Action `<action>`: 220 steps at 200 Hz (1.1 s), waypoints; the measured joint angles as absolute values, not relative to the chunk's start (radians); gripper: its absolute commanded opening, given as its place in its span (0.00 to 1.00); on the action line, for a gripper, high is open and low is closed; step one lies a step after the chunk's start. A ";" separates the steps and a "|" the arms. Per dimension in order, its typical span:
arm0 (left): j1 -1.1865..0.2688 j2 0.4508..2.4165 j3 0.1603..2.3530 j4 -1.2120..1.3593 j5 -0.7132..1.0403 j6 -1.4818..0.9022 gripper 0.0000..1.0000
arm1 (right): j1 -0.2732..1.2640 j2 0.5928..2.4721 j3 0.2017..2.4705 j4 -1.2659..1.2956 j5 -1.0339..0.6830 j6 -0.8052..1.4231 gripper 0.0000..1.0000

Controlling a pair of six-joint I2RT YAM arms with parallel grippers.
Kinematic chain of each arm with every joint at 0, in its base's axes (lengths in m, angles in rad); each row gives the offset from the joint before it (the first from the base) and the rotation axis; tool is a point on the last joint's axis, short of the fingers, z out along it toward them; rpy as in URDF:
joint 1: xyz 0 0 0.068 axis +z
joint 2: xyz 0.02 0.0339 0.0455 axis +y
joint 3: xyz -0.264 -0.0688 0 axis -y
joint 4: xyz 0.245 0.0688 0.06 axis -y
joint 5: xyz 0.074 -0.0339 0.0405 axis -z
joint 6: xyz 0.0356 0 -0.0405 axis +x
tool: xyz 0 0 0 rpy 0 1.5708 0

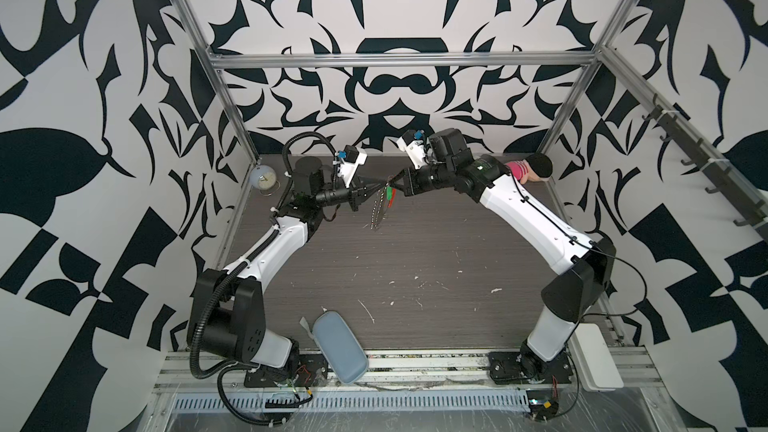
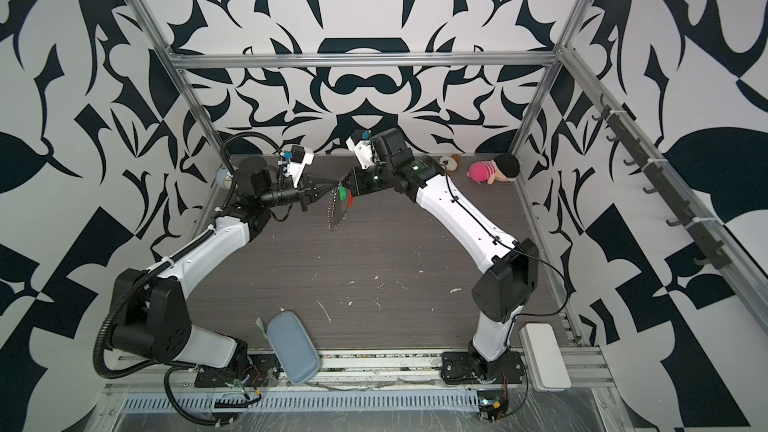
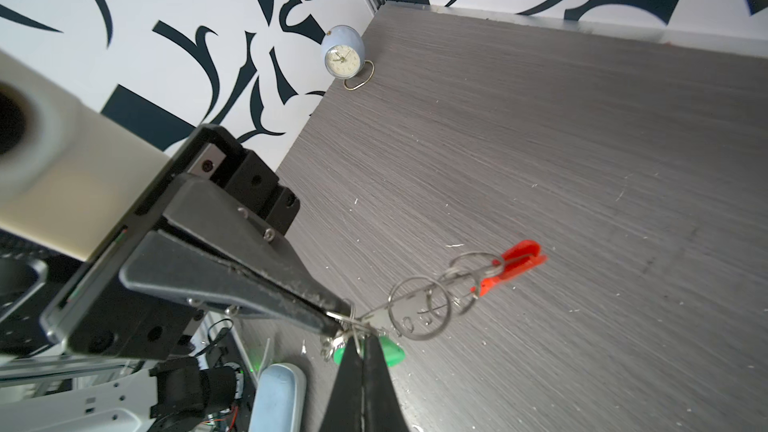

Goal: Put the keys on the keyring
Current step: 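Pull the right gripper with the green-tagged key away from the keyring, down to the table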

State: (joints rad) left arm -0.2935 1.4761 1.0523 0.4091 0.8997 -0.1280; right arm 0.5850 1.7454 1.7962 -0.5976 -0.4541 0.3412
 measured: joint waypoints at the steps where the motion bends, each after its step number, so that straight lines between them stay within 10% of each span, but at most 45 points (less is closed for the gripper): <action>1: -0.294 1.478 1.052 0.412 0.900 -0.131 0.00 | 0.584 1.745 1.795 -0.597 -0.455 0.342 0.00; 119: -0.297 1.497 1.045 0.768 0.921 -0.340 0.00 | 0.470 1.699 1.629 -0.569 -0.526 0.438 0.00; 220: -0.297 1.499 1.020 0.742 0.921 -0.310 0.00 | 0.456 1.683 1.282 -0.760 0.023 0.311 0.00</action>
State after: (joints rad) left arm -0.2966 1.4986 1.0199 0.7418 0.9211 -0.3103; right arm 0.4557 1.6833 1.2819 -0.7601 0.0227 0.3111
